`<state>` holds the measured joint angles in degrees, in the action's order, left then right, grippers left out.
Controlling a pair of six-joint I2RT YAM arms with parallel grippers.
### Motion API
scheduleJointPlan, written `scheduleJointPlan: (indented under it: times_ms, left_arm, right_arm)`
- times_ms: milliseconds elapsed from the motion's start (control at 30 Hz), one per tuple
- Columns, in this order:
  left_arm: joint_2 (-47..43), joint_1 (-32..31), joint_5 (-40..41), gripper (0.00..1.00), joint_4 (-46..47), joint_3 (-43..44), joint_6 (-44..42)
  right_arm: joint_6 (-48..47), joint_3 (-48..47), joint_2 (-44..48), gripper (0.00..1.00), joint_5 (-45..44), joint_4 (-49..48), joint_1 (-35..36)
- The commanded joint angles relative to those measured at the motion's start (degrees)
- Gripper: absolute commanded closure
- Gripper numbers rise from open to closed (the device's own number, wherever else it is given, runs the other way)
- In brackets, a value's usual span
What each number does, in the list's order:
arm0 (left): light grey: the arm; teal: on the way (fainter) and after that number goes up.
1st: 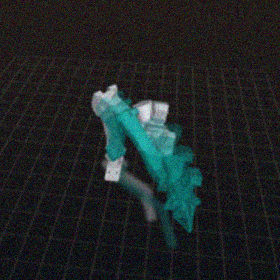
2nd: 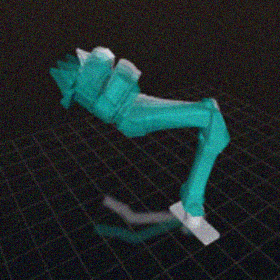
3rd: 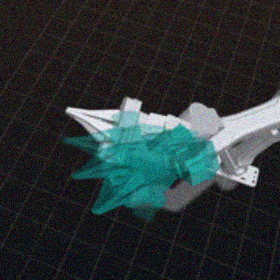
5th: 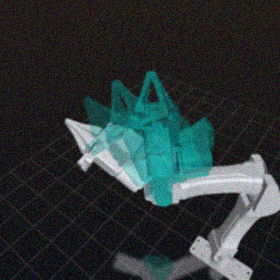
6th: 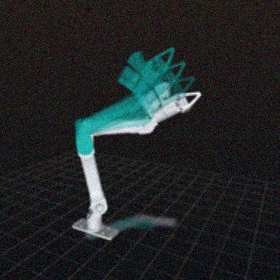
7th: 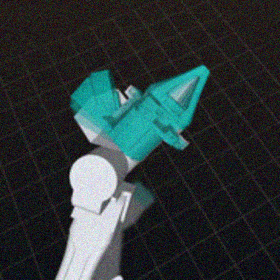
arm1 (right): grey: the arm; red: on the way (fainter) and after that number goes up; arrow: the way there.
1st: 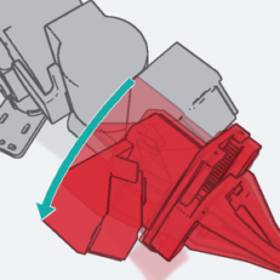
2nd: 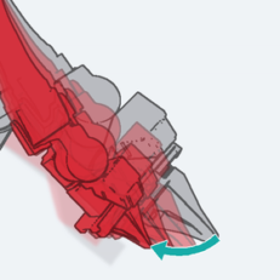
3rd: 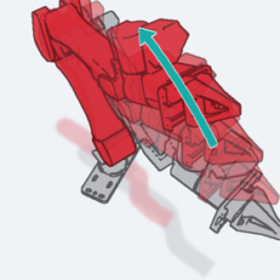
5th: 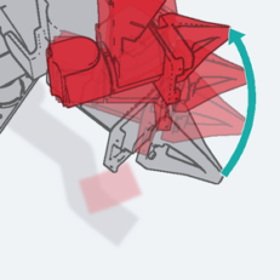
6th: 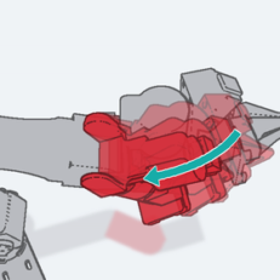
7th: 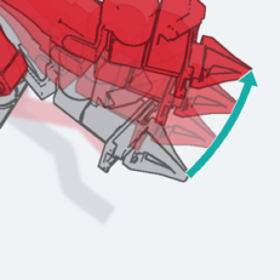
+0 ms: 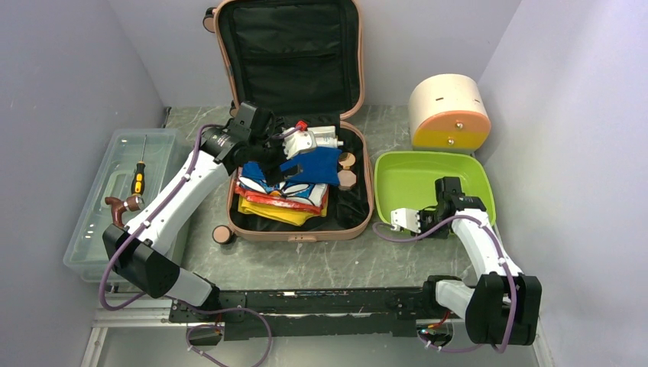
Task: Open, take out, and arrange the luggage
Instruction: Adjust the bin at the corner of the board.
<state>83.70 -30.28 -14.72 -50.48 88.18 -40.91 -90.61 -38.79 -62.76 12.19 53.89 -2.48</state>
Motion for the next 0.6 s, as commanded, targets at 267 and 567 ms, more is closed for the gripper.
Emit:
scheduleJointPlan:
  times_ms: [267,567]
  left_arm:
    - [-2.23,0.01,-2.43,0.00,0.10,0.24,1.27]
    - [-2.49,-0.01,-2.86,0.01,-0.28,0.32,1.46]
  right_arm:
    - [-13.30,-3.54,2.64,1.00,5.12,-6.94,0.19]
    - [-9.50,-2.95,3.62,1.00,11.98,-9.42,0.19]
